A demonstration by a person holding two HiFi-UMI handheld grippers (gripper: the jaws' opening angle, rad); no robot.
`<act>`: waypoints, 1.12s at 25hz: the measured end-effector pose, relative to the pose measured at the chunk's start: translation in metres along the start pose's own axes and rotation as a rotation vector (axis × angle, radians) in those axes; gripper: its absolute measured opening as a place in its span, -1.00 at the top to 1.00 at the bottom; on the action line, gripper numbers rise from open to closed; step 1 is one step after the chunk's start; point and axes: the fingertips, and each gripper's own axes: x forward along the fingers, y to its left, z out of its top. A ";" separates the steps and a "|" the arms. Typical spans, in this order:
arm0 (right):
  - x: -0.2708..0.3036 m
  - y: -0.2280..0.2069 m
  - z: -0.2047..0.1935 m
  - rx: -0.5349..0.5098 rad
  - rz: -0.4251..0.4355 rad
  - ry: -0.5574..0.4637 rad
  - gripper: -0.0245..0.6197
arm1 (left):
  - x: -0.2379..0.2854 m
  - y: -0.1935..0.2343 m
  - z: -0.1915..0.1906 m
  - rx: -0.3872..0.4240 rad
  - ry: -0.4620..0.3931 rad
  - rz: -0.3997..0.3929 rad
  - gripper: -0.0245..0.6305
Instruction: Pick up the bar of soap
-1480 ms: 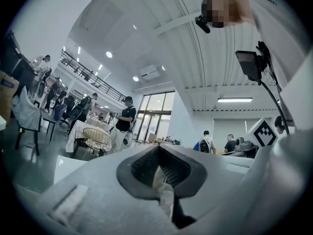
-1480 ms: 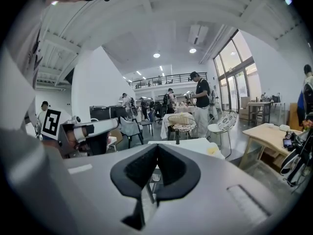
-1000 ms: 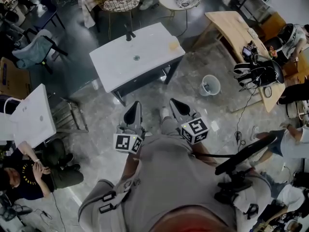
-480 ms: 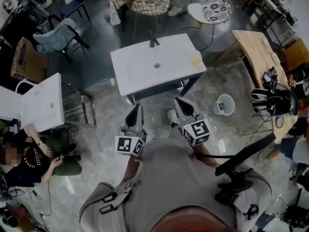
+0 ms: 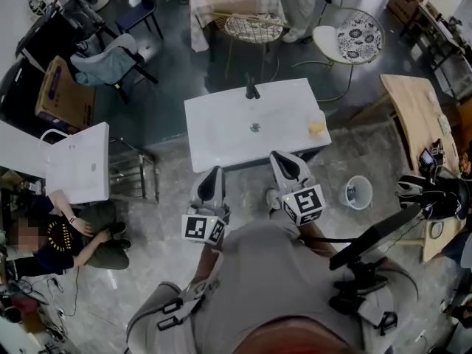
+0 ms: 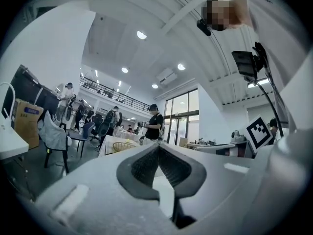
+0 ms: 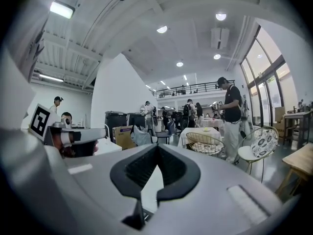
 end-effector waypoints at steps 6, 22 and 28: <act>0.040 -0.040 -0.009 0.028 0.069 0.026 0.92 | 0.054 0.005 -0.010 0.022 0.040 0.036 0.95; 0.097 -0.168 0.015 -0.045 0.198 -0.019 0.92 | 0.206 -0.018 -0.014 0.049 0.010 0.106 0.95; 0.103 -0.169 0.053 -0.129 0.210 -0.121 0.92 | 0.225 -0.021 0.004 0.074 -0.011 0.086 0.95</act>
